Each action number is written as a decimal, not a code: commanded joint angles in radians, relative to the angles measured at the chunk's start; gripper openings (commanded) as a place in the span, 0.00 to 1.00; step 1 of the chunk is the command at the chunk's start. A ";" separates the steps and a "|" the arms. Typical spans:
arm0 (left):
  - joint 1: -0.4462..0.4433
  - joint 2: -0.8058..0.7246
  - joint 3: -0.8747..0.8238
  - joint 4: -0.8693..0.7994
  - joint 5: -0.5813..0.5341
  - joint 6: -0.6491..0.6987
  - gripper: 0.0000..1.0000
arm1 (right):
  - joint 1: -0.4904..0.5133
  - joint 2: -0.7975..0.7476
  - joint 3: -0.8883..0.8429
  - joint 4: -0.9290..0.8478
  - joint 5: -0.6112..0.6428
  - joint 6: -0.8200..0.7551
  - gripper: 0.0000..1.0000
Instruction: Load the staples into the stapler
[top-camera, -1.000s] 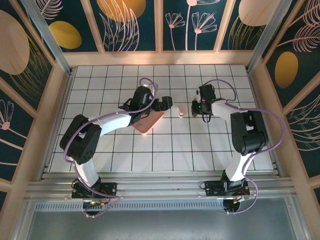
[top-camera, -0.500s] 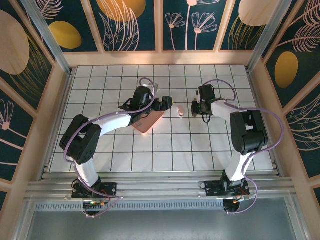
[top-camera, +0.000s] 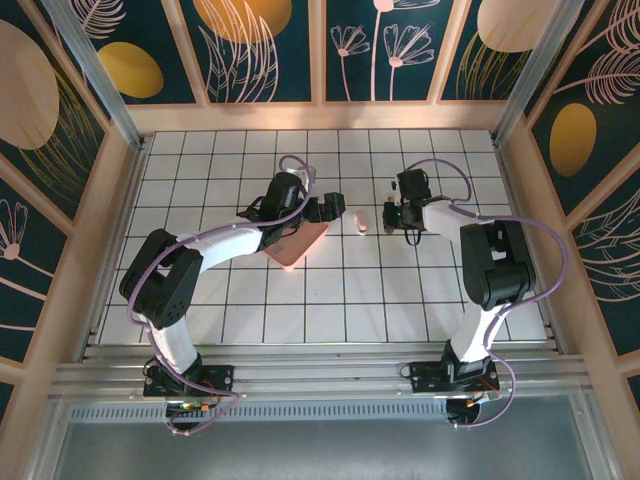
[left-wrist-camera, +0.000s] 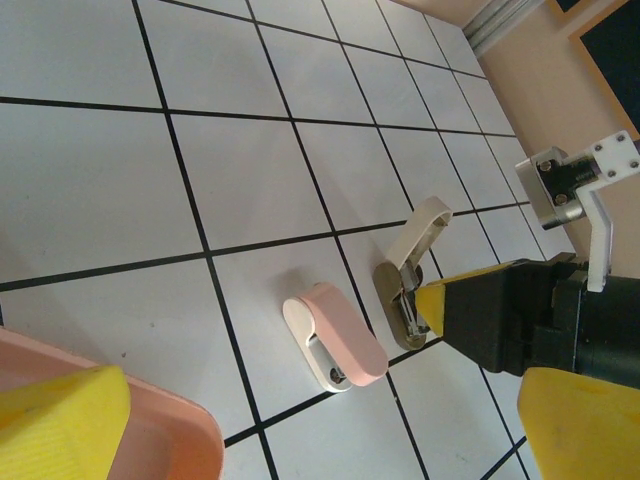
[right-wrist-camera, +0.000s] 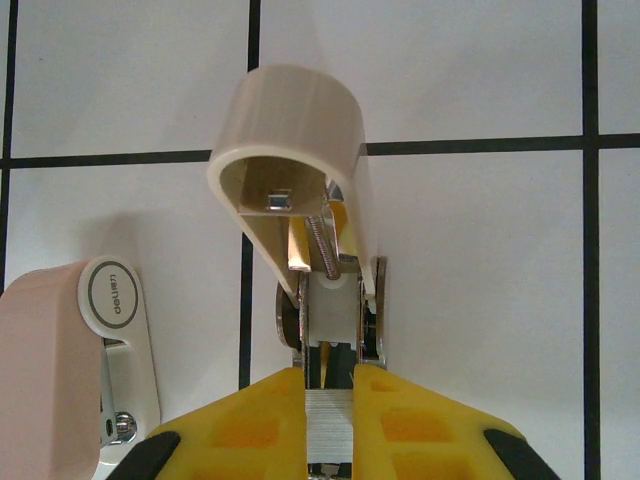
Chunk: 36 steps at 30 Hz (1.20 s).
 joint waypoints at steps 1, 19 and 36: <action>-0.002 0.015 0.029 -0.009 0.016 0.012 0.99 | 0.004 0.029 0.002 -0.048 0.036 -0.018 0.14; -0.002 0.015 0.034 -0.013 0.020 0.014 0.99 | 0.020 0.028 0.008 -0.056 0.044 -0.028 0.14; -0.002 0.023 0.062 -0.022 0.029 0.022 0.99 | 0.004 -0.055 0.078 -0.084 0.013 -0.005 0.30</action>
